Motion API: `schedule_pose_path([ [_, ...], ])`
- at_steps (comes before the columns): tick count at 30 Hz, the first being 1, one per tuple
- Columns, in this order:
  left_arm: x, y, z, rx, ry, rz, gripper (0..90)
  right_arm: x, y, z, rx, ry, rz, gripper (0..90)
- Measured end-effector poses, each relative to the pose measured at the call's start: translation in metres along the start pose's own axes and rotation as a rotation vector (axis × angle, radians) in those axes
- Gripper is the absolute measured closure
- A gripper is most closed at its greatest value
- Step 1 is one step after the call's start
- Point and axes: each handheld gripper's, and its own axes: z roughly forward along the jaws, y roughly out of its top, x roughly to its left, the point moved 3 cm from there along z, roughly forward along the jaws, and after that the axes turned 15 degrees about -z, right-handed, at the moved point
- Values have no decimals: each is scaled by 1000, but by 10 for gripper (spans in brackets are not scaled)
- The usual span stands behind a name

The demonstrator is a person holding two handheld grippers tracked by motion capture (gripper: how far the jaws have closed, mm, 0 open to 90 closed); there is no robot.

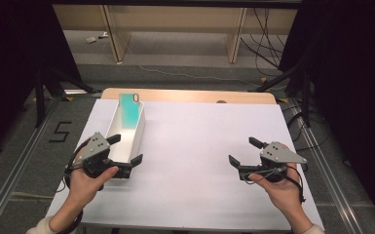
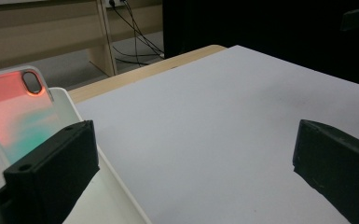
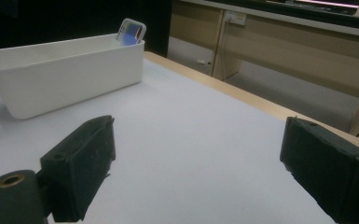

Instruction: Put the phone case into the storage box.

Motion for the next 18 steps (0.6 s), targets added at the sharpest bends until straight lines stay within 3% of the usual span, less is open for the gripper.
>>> schedule_pose_path([
  [9,-5,-12,-9,-17,-39,-26,0,0,-1,0,10,-12,-7,112],
  [18,-3,-22,-13,-15,-22,-37,0,1,-2,0,11,-4,-7,112],
])
